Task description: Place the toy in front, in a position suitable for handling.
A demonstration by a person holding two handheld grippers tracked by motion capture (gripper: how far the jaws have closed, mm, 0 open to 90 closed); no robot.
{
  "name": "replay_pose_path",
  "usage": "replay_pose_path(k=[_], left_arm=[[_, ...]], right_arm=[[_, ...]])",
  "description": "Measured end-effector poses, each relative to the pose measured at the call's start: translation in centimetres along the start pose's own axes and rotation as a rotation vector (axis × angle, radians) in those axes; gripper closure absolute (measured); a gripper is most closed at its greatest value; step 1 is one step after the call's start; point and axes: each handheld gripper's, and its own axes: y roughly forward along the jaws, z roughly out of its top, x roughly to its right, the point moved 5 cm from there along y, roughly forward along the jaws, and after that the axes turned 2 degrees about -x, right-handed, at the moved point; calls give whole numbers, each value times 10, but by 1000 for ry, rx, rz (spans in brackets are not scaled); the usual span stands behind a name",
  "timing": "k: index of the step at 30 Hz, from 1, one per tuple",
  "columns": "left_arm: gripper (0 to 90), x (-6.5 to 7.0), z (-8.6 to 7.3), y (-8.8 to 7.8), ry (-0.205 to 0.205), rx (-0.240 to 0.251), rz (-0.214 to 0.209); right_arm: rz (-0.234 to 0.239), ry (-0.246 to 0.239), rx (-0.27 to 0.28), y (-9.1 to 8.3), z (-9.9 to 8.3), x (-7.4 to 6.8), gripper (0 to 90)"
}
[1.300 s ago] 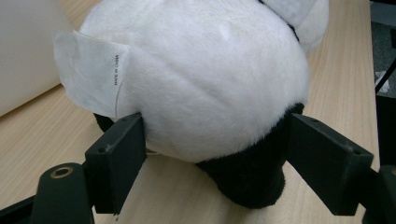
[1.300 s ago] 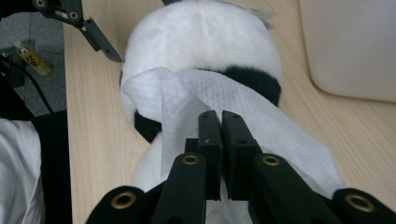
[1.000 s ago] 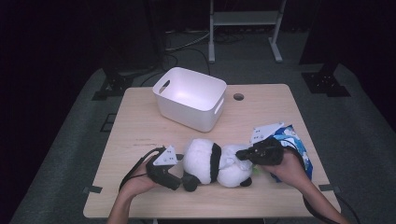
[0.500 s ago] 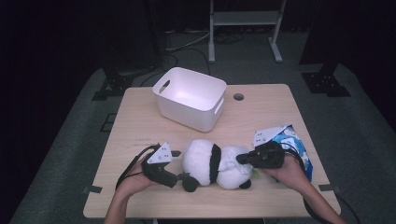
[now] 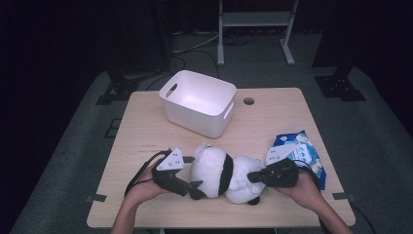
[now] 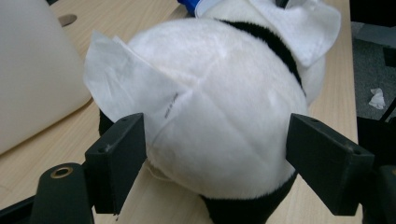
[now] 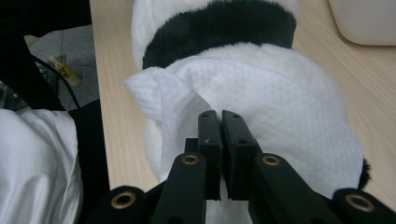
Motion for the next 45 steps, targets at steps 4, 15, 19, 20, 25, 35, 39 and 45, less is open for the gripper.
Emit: replay_pose_path(k=[4,15,19,20,25,35,39,45], left_arm=[[195,2,5,4,7,-3,-6],[227,7,0,4,4,26,-43],[230,11,-1,2,13,23,-51],[231,11,-1,2,18,21,-51],[231,13,-1,3,18,21,-56],[233,15,-2,5,34,6,-53],[233,17,-3,5,40,7,-64],[233,19,-3,6,45,4,-69]], right_arm=[[14,2,6,1,-3,-5,860],[28,-38,10,4,20,-17,860],[35,-79,5,12,39,-23,860],[37,-89,7,13,44,-24,860],[40,-118,22,20,66,-27,861],[27,-128,33,36,89,-26,862],[3,-114,43,36,94,-20,863],[-17,-102,47,31,102,-10,862]])
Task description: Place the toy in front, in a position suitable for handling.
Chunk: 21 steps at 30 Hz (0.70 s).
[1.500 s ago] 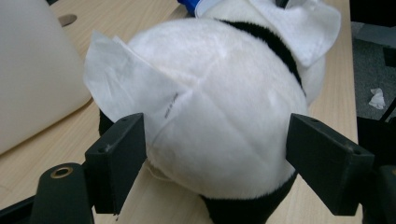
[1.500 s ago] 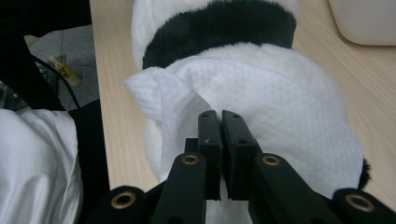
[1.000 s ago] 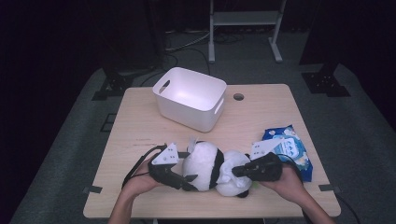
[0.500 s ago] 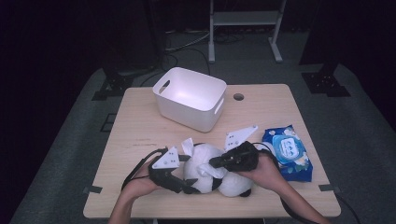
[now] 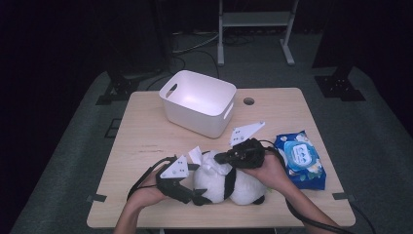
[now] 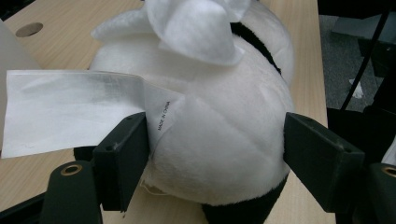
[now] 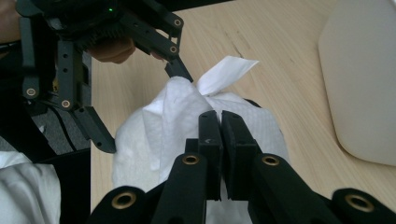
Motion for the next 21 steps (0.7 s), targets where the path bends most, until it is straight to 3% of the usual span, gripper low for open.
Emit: replay_pose_path(k=[9,19,21], left_arm=[[233,0,-2,0,2,-13,4],[233,0,-1,0,9,-21,3],[233,0,-1,0,10,-21,3]], right_arm=[[-21,39,-88,-7,-26,15,861],[-91,134,-120,-43,-68,40,861],[-87,159,-121,-47,-74,44,861]])
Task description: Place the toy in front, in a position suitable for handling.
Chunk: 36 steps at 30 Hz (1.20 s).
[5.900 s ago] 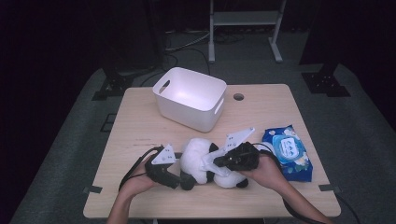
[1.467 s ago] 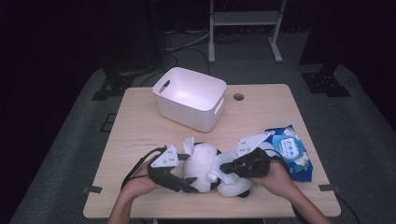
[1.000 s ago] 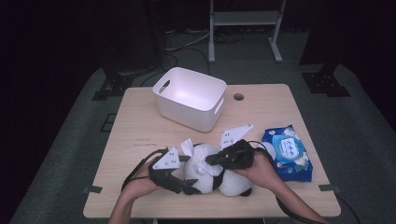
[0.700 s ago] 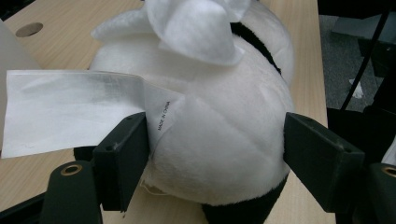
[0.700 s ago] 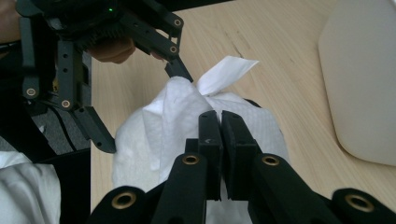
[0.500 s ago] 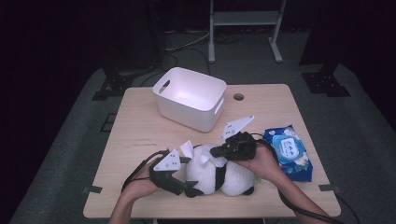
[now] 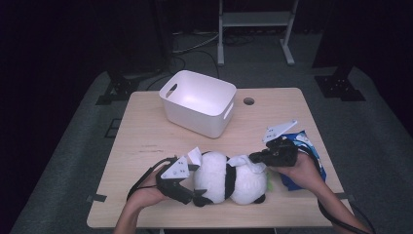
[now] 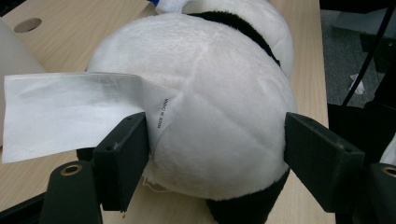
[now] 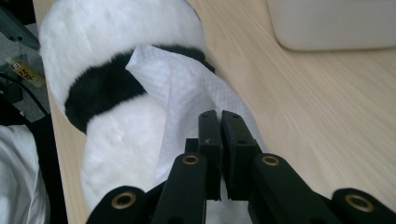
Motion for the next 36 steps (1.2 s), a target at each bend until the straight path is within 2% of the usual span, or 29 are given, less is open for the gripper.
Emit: replay_pose_path(k=[4,13,15,22,29,33,36], left_arm=[[233,1,1,0,-1,-2,-1],[220,-2,2,-7,-14,-2,1],[197,-3,5,-10,-16,5,12],[171,-4,7,-10,-35,-4,33],[231,-3,3,-9,-19,-15,25],[231,-2,3,-9,-17,-2,18],[232,0,4,-9,0,-3,12]], right_arm=[[23,23,5,3,-7,3,860],[67,15,13,8,-11,-5,861],[88,9,39,8,-14,-11,860],[128,-10,55,12,-14,-23,860],[135,-20,64,14,-4,-29,858],[134,-39,70,19,9,-34,858],[144,-60,68,27,22,-41,858]])
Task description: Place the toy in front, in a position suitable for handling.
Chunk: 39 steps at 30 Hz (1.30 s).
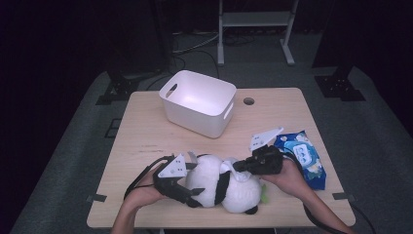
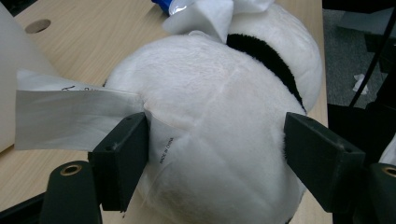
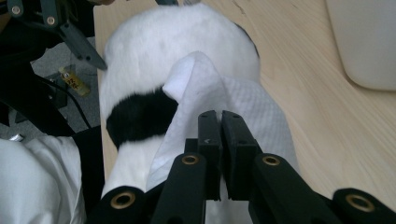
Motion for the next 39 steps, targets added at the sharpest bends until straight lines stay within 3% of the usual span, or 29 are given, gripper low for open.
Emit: replay_pose_path(k=[8,13,17,24,30,39], left_arm=[[237,1,-2,-2,7,-7,-11],[238,1,-3,-2,4,-3,-11],[238,0,-4,-2,-4,-9,-5],[236,-5,-4,1,-43,-9,18],[235,-9,-6,2,-74,-7,34],[235,-14,-7,4,-102,-16,70]], right_arm=[[-8,-24,-11,22,27,-3,856],[-7,-29,-25,23,29,0,856],[-34,-27,-51,14,20,4,856],[-65,26,-50,-12,-10,9,855],[-64,34,-19,-25,-26,0,853],[-33,8,3,-22,-29,-22,847]])
